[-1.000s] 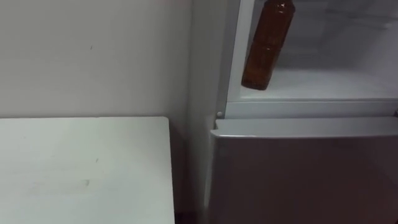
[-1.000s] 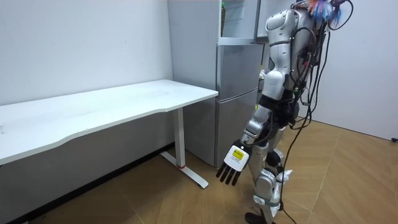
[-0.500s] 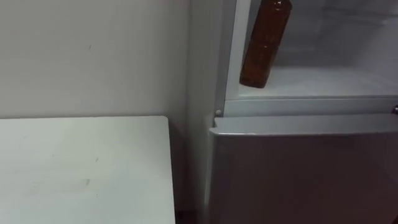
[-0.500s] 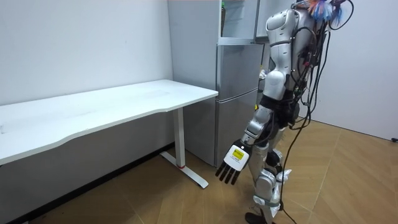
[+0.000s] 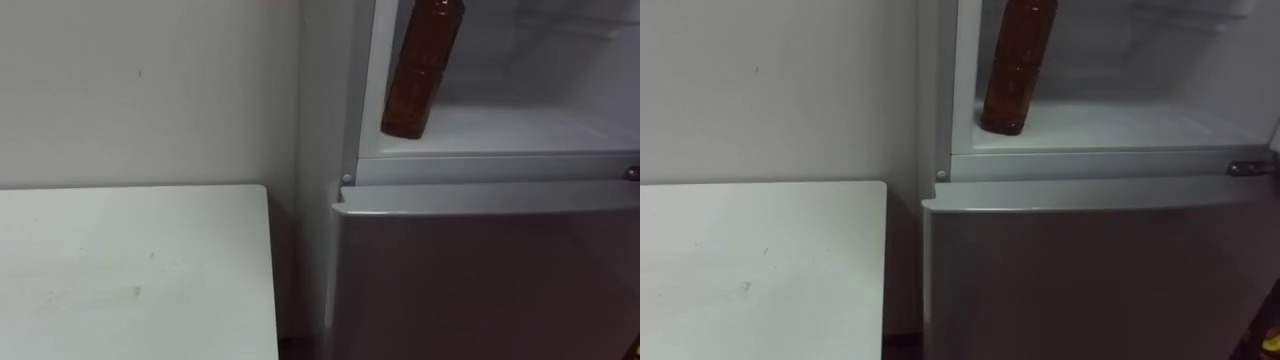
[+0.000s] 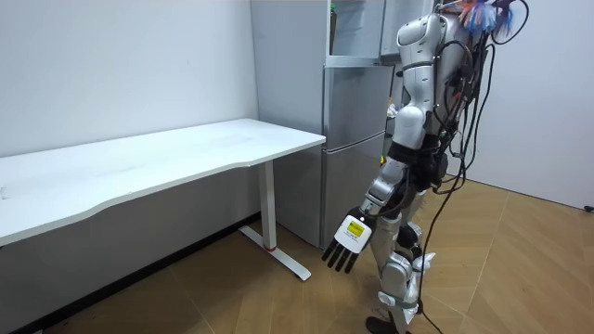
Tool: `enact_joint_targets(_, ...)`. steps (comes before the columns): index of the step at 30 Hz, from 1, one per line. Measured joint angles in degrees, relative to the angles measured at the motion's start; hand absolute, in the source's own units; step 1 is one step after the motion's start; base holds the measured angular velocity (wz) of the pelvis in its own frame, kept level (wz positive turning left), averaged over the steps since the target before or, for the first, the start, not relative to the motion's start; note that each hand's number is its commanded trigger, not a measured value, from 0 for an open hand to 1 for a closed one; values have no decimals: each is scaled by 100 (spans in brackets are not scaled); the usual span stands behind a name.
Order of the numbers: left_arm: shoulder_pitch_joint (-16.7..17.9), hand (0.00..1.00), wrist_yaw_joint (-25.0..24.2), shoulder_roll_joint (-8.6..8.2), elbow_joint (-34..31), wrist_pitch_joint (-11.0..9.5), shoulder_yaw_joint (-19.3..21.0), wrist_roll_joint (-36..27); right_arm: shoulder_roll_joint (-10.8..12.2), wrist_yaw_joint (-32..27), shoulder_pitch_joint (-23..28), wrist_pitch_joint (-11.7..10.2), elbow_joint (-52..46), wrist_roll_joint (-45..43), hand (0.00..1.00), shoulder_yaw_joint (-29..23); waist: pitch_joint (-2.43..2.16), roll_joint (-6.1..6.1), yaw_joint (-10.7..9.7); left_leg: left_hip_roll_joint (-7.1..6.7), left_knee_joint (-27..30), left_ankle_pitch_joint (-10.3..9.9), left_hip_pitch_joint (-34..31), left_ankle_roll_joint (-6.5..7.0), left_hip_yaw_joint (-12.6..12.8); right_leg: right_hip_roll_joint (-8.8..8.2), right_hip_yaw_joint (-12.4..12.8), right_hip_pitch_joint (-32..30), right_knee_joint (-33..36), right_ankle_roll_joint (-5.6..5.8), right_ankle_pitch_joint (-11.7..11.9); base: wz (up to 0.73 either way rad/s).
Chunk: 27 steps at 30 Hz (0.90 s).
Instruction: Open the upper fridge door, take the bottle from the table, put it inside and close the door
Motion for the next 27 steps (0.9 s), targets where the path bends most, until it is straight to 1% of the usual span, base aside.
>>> enact_joint_targets(5,-7,0,1,7,3,-46,-137,5,0,326,142,0,-304,-294,0,248,-8,14,226,14,7,2,7,-3,-2,15,-1,-12,15,-13,8,0)
enact_joint_targets(7,-5,0,0,9,39,-48,-133,5,0,349,141,0,-403,-406,0,293,-8,14,276,16,18,4,2,-6,-2,14,-3,-20,26,-15,8,0)
enact_joint_targets(8,-4,0,-2,16,93,-54,-134,6,-1,432,143,34,-516,-611,0,332,-4,7,279,18,54,4,-10,-6,-3,11,-2,-16,25,-16,8,0)
enact_joint_targets(10,-11,0,-14,19,177,-54,-151,7,-1,569,137,35,-665,-737,0,383,-1,2,295,20,68,3,-14,-6,-3,10,1,-5,4,-16,7,0)
enact_joint_targets(14,-32,0,-43,33,226,-53,-225,76,-1,898,138,24,-992,-1285,0,398,7,-24,422,46,51,0,-12,-10,-6,44,8,8,-90,-31,43,0)
enact_joint_targets(15,-35,0,-49,43,226,-53,-234,82,-1,977,139,1,-1066,-1369,0,405,10,-30,437,58,44,-3,-20,-15,-6,53,9,24,-99,-33,49,0)
enact_joint_targets(16,-47,0,-55,89,226,-53,-273,125,-1,1115,138,-42,-1119,-1512,0,436,8,-38,461,103,40,-8,-21,-24,-10,69,2,56,-131,-42,66,4)
enact_joint_targets(17,-47,0,-57,111,226,-53,-289,145,-1,1177,138,-64,-1145,-1531,0,451,4,-45,472,107,41,-9,-20,-27,-12,79,-1,76,-162,-45,79,4)
enact_joint_targets(18,-49,0,-57,155,226,-53,-346,185,-1,1266,138,-87,-1175,-1607,0,483,-3,-49,532,112,41,-13,-16,-37,-12,99,-1,102,-207,-55,102,0)
enact_joint_targets(20,-54,0,-59,209,226,-52,-410,197,-1,1358,137,-194,-1188,-1739,0,515,-13,-49,590,114,45,-19,-15,-47,-17,113,-13,130,-249,-64,113,3)
enact_joint_targets(22,-48,0,-58,240,229,-50,-447,261,-1,1421,108,-483,-1401,-1745,0,586,-14,-36,608,131,41,-26,-19,-59,-28,146,-16,184,-315,-67,151,4)
enact_joint_targets(23,-48,0,-57,247,229,-49,-451,281,-1,1451,63,-706,-1540,-1749,0,641,-10,-27,612,146,35,-27,-16,-62,-22,152,-17,204,-340,-68,152,0)
enact_joint_targets(24,-50,0,-57,251,228,-48,-457,304,-1,1460,37,-803,-1585,-1750,0,662,0,-9,609,155,34,-28,-11,-63,-22,156,-17,227,-372,-68,161,7)
enact_joint_targets(25,-55,0,-53,261,224,-48,-488,307,-1,1464,-10,-937,-1662,-1768,0,702,-1,-12,611,188,34,-33,2,-70,-19,163,-19,264,-411,-66,169,8)
enact_joint_targets(26,-54,0,-50,273,224,-47,-523,308,0,1463,-54,-1040,-1681,-1856,0,768,-14,-27,612,194,30,-37,3,-76,-19,166,-26,273,-420,-65,169,7)
enact_joint_targets(27,-54,0,-49,277,224,-45,-543,308,0,1469,-74,-1074,-1682,-1923,0,807,-17,-33,612,196,28,-38,4,-79,-19,168,-28,280,-431,-66,169,4)
